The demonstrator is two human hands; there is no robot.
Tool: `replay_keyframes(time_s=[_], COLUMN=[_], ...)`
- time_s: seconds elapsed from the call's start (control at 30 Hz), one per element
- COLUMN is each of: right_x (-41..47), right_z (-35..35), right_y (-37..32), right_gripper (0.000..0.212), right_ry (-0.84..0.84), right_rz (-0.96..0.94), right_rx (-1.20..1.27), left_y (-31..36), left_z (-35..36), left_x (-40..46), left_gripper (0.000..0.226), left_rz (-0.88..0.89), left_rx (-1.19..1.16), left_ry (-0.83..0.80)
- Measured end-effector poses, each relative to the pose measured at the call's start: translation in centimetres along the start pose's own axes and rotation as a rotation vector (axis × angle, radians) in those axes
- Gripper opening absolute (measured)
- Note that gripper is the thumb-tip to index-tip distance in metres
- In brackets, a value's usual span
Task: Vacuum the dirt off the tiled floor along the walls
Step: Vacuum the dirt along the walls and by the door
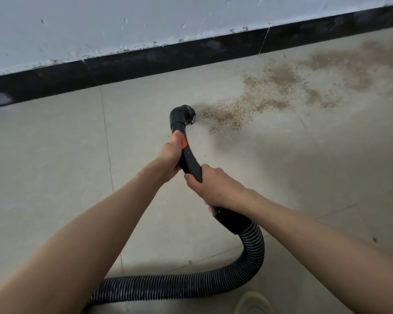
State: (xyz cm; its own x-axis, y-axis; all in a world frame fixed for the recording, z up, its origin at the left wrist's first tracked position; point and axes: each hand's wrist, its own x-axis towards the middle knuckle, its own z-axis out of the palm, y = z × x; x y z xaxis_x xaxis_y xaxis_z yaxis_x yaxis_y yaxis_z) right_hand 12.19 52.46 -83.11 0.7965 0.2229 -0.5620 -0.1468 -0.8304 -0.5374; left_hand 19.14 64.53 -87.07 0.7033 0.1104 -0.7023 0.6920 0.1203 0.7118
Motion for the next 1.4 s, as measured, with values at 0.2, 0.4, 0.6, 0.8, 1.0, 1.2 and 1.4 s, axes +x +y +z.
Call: replay_keyframes(time_s=[0.2,0.4,0.6,0.8,1.0,1.2,1.4], right_x=[0.8,1.7,2.6,3.8,3.9,2.8,0.8], right_z=[-1.3,-2.6,-4.6,-6.2,-6.1,-6.0,-2.6], right_y=[2.0,3.6,5.1,6.7,7.6,6.4,2.8], right_gripper=[0.037,0.038,0.042,0.041,0.042,0.041,0.039], right_ry=[0.042,0.084,0.120,0.182,0.196,0.219,0.106], right_rz=[0.049,0.088,0.118,0.166,0.178,0.155,0.020], right_rx=[0.044,0.095,0.127,0.124,0.133,0.120,-0.025], left_y=[0.8,1.4,2.5,3.5,3.6,4.3,2.2], left_z=[3.1,5.6,8.7,11.9,12.6,11.3,4.1], left_x=[1.5,3.0,4.6,5.8,5.9,4.4,1.1], left_gripper=[0.047,0.046,0.046,0.047,0.048,0.049,0.034], left_rz=[0.022,0.050,0.064,0.078,0.069,0.096,0.041], left_rx=[0.058,0.107,0.140,0.191,0.224,0.213,0.059], left_ry=[-0.057,-0.120,-0.172,-0.228,-0.278,-0.278,-0.138])
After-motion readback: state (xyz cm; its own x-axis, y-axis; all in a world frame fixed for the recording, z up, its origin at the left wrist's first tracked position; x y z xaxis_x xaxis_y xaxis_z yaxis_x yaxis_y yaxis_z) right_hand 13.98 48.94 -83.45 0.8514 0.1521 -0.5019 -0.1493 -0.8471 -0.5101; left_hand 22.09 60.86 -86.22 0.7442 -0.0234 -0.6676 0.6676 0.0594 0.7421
